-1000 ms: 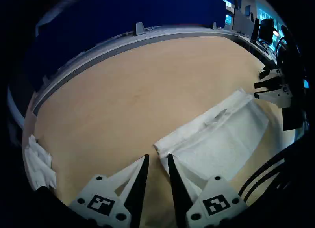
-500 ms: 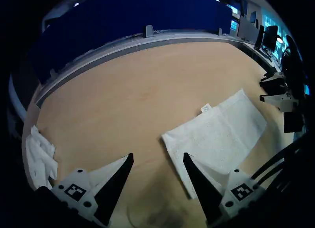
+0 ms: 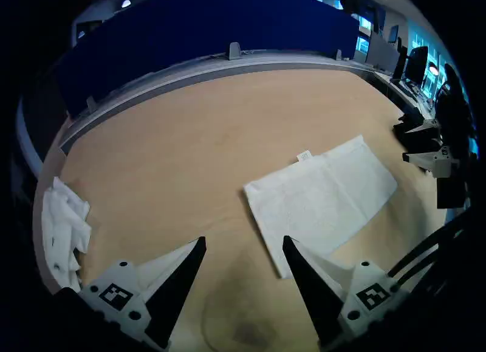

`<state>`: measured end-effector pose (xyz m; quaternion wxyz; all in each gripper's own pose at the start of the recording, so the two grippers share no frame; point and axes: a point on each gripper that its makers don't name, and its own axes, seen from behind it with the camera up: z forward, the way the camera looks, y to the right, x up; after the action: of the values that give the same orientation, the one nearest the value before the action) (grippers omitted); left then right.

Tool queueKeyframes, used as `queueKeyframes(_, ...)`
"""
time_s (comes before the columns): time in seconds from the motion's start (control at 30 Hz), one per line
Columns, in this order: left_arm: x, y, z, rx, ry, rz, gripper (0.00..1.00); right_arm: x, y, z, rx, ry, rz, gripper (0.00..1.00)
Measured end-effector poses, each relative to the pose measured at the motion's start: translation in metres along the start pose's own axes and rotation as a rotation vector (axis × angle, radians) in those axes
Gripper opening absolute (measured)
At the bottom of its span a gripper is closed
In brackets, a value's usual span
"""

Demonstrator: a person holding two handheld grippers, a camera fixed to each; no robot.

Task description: Fold towel

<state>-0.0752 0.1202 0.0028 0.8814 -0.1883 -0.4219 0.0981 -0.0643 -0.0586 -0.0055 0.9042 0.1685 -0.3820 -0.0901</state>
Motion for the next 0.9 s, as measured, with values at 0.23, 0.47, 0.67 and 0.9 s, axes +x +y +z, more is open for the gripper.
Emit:
queueKeyframes(0.23, -0.013, 0.005, -0.010, -0.007, 0.001, -0.011, 0.94, -0.009, -0.003, -0.010, -0.001, -0.003, -0.003, 1.00)
queueKeyframes(0.47, -0.016, 0.002, -0.017, -0.005, 0.008, -0.023, 0.94, -0.011, -0.006, -0.012, 0.007, -0.003, -0.006, 1.00)
queueKeyframes(0.67, -0.029, 0.000, -0.026, 0.005, 0.004, -0.047, 0.94, -0.016, -0.014, -0.013, 0.032, -0.010, -0.029, 1.00)
queueKeyframes(0.9, -0.056, -0.005, -0.044, 0.034, -0.005, -0.104, 0.94, -0.030, -0.024, -0.012, 0.080, -0.037, -0.069, 1.00)
